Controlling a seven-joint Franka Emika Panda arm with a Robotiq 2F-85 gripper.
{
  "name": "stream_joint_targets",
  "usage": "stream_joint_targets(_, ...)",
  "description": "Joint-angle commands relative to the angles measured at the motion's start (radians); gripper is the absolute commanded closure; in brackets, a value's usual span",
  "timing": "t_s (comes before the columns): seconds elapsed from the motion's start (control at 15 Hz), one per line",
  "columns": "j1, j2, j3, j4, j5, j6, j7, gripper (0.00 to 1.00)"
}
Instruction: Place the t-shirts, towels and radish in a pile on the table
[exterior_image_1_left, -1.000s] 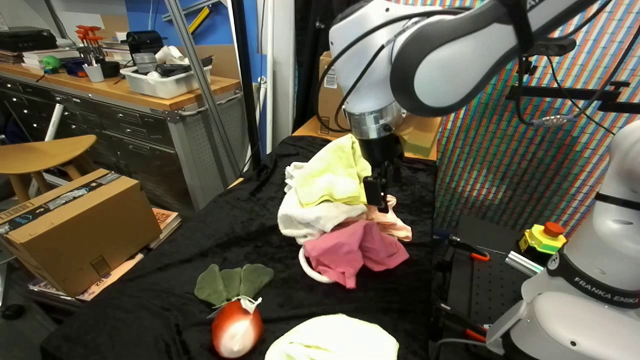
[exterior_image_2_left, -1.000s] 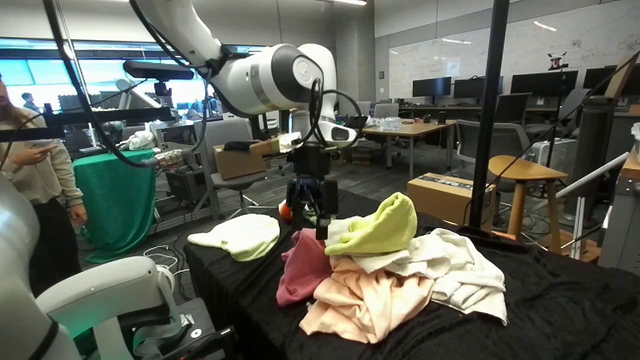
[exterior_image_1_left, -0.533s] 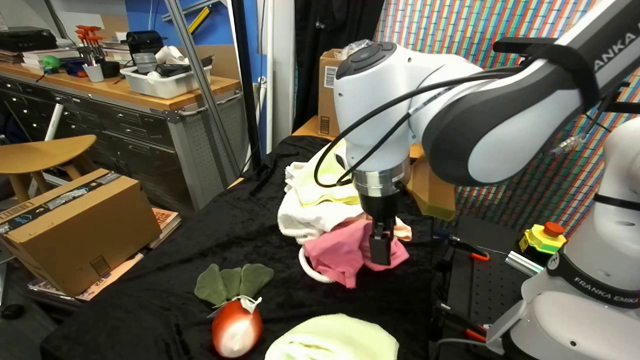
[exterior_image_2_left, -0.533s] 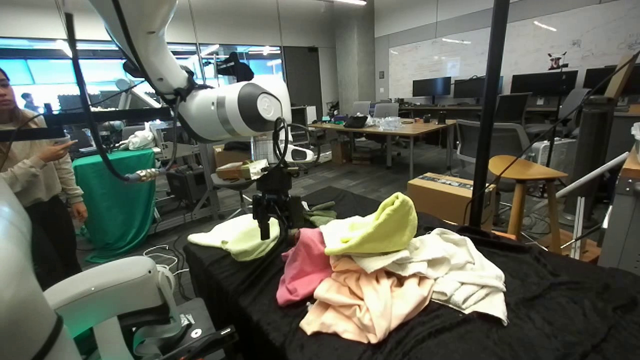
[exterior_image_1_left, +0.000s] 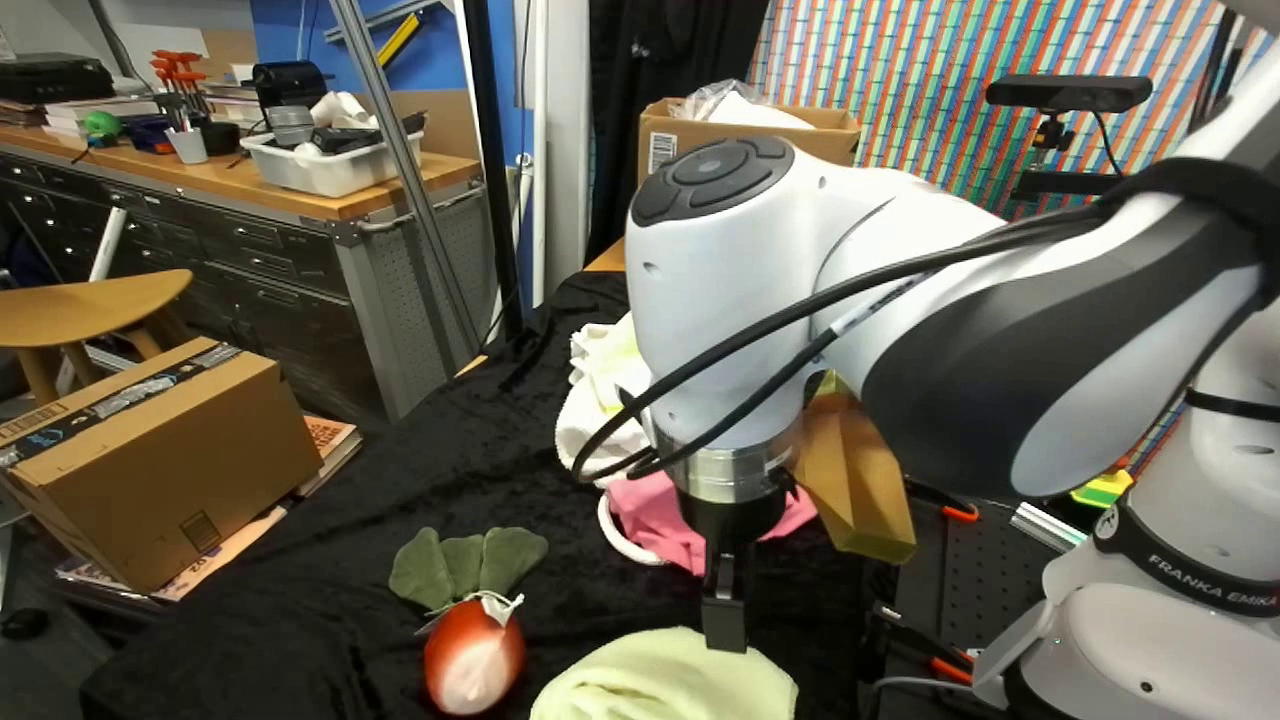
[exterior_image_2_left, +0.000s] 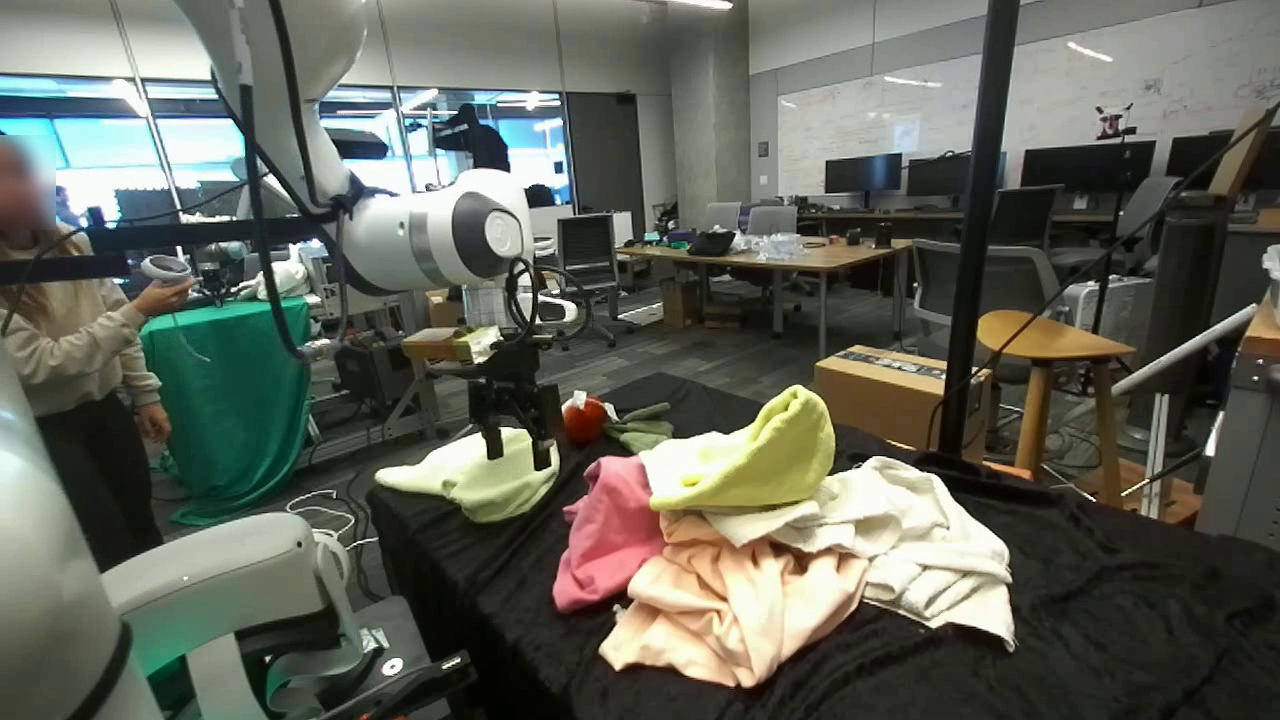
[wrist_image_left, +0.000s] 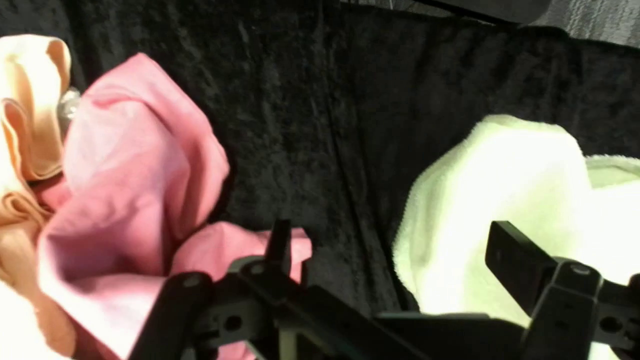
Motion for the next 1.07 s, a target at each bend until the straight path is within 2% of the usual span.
stream_joint_targets(0.0,0.026,0.12,-0.003,0.138,0.052,0.015,0.061,0.0)
stream_joint_targets(0.27,0.047,0.212,-0.014,0.237,0.141,0.077,0.111,0.0)
stream_joint_targets(0.53,0.077,0.295,-0.03,0.287,0.181,0.145,0.162,0.0)
stream_joint_targets(1.0,0.106,0.362,-0.039,0.329,0.255,0.156,0.173,0.0)
